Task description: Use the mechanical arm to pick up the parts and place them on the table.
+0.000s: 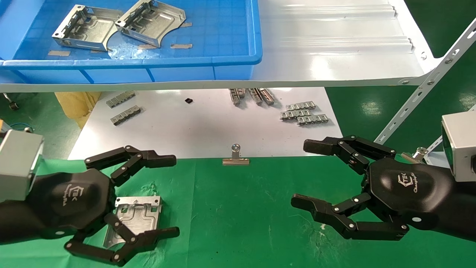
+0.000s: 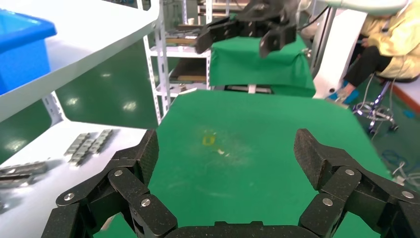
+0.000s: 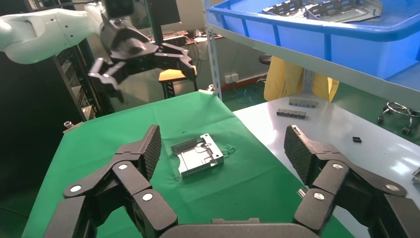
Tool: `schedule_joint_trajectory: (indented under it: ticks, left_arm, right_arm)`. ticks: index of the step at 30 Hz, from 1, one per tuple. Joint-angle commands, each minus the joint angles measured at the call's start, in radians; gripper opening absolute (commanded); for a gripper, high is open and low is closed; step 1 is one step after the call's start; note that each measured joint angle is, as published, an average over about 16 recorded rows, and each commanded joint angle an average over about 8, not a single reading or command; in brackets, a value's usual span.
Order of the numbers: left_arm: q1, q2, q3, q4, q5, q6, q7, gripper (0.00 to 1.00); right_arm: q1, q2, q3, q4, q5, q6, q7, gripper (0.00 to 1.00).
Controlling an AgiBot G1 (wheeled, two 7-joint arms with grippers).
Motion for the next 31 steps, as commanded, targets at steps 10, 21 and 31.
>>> schedule_joint_trajectory:
  ticks: [10,21,31]
  left_arm:
    - [0.09,-0.027,-0.096,-0.136,-0.044,-0.016,-0.106,1.0]
    - [0.087,-0.027,-0.092,-0.13,-0.043,-0.016,-0.1,1.0]
    - [0.08,-0.025,-0.085,-0.12,-0.039,-0.015,-0.095,1.0]
  right_arm:
    - [0.0,0.0,0.0,0.0,0.0,0.0,0.0,1.0]
    - [0.0,0.0,0.0,0.0,0.0,0.0,0.0,1.0]
    - [0.0,0.0,0.0,0.0,0.0,0.0,0.0,1.0]
